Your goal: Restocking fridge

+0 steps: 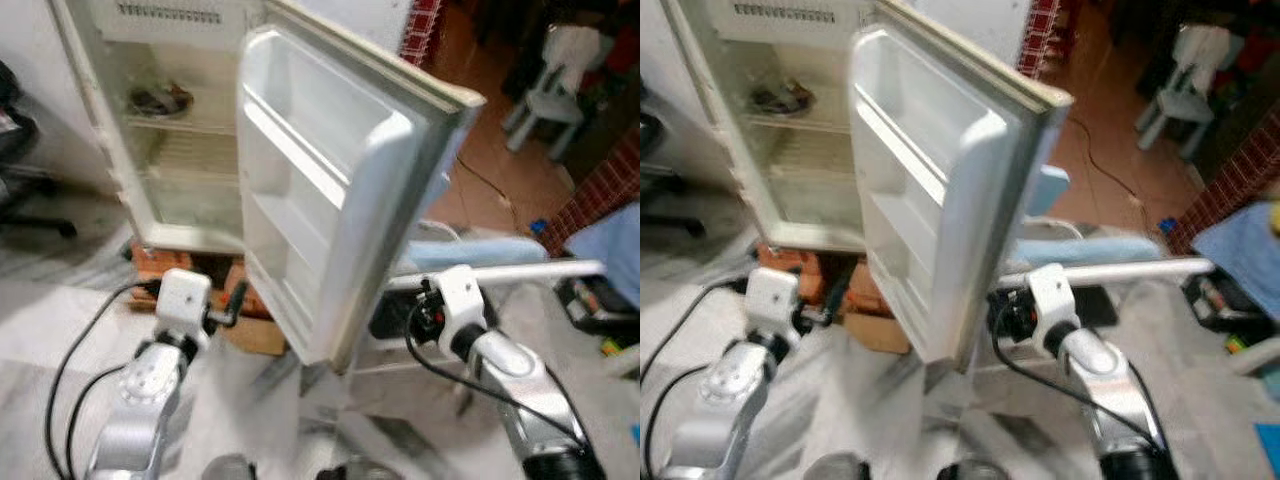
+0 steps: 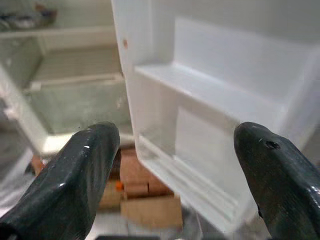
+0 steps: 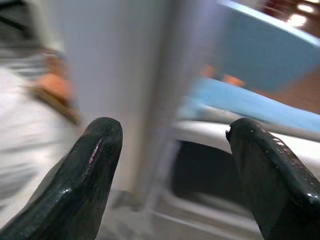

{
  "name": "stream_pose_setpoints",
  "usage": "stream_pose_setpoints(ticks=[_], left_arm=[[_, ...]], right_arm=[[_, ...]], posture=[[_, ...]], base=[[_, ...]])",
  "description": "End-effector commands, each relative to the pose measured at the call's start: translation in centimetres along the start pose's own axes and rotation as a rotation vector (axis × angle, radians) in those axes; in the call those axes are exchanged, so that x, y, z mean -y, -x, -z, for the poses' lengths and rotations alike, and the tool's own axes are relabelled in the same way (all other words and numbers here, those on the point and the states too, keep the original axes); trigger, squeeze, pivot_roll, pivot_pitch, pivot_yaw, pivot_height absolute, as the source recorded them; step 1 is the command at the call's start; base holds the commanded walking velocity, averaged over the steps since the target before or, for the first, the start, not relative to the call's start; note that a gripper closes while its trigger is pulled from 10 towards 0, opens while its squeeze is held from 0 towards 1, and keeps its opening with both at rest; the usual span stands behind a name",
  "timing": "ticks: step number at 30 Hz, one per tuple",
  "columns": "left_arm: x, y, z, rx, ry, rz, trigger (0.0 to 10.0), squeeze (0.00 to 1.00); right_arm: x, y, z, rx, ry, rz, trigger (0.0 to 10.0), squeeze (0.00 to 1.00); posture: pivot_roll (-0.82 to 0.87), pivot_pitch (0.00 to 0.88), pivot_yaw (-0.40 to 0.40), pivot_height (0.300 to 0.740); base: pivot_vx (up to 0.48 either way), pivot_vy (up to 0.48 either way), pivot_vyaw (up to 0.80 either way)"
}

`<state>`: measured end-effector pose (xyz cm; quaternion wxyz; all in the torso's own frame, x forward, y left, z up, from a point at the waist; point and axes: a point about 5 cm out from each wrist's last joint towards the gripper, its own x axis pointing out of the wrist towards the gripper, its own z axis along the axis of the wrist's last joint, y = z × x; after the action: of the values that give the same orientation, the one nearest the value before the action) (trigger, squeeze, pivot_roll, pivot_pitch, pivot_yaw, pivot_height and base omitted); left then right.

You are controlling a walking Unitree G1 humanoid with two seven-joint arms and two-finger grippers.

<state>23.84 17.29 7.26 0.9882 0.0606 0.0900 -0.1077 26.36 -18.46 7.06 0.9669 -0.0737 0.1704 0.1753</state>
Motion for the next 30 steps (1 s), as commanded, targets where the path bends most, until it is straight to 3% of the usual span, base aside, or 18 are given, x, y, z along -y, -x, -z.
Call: stream_pose_setpoints(ticks=[1,5,7,8,10,12,15,20,23,24,26,27,30], left_arm=[[-0.1,-0.1,-0.5,0.014,-0.009,-0.009,10.0,0.00],[-0.2,-0.1,-0.5,0.009,-0.013,-0.011,10.0,0.00],[-0.3,0.0,-0.4,-0.002,-0.022,-0.020,10.0,0.00],[-0.3,0.0,-0.4,-0.002,-0.022,-0.020,10.0,0.00],[-0.9,0.9,0.9,-0.112,0.138,-0.085,10.0,0.00],[-0.9,1.4,1.5,-0.144,0.170,-0.101,10.0,0.00],[-0.7,2.0,2.0,-0.173,0.156,-0.085,10.0,0.00],[-0.3,1.4,1.7,-0.179,0.114,-0.057,10.0,0.00],[-0.1,1.4,2.0,-0.202,0.120,-0.057,10.0,0.00],[-0.1,1.3,2.0,-0.211,0.124,-0.058,10.0,0.00],[-0.1,1.2,2.0,-0.221,0.124,-0.051,10.0,0.00],[-0.1,1.2,2.0,-0.221,0.124,-0.051,10.0,0.00],[0.0,1.2,2.1,-0.227,0.125,-0.046,10.0,0.00]], right_arm=[[1.2,0.1,-0.3,-0.002,-0.007,0.067,10.0,0.00],[2.7,-0.1,-1.3,0.037,0.031,0.160,10.0,0.00],[3.8,-0.2,-3.4,0.162,0.017,0.251,10.0,0.00],[3.8,-0.2,-3.4,0.162,0.017,0.251,10.0,0.00],[4.5,-0.2,-5.9,0.299,0.002,0.311,10.0,0.00],[4.6,-0.3,-6.8,0.344,-0.018,0.310,10.0,0.00],[4.8,-0.6,-8.0,0.383,-0.063,0.309,10.0,0.00],[4.5,-1.6,-9.7,0.465,-0.122,0.331,10.0,0.00],[3.1,-2.5,-11.0,0.503,-0.168,0.257,10.0,0.00],[2.0,-2.9,-11.8,0.535,-0.229,0.174,10.0,0.00],[-1.1,-2.7,-13.8,0.608,-0.217,-0.051,10.0,0.00],[-1.1,-2.7,-13.8,0.608,-0.217,-0.051,10.0,0.00],[-4.5,-1.0,-15.3,0.669,-0.318,-0.354,10.0,0.00]], posture=[[0.00,0.065,-0.054,0.740],[0.01,0.064,-0.053,0.740],[0.01,0.067,-0.051,0.740],[0.01,0.067,-0.051,0.740],[0.01,0.067,-0.048,0.740],[0.01,0.069,-0.048,0.740],[0.02,0.069,-0.049,0.740],[0.03,0.067,-0.057,0.740],[0.03,0.065,-0.057,0.740],[0.03,0.064,-0.057,0.740],[0.03,0.064,-0.057,0.740],[0.03,0.064,-0.057,0.740],[0.03,0.063,-0.059,0.740]], base=[[0.000,0.000,0.00],[0.000,0.000,0.00],[0.000,0.000,0.00],[0.000,0.000,0.00],[0.000,0.000,0.00],[0.000,0.000,0.00],[0.000,0.000,0.00],[0.000,0.000,0.74],[0.000,0.000,0.63],[0.000,0.000,0.00],[0.000,0.000,0.00],[0.000,0.000,0.00],[0.000,0.000,0.00]])
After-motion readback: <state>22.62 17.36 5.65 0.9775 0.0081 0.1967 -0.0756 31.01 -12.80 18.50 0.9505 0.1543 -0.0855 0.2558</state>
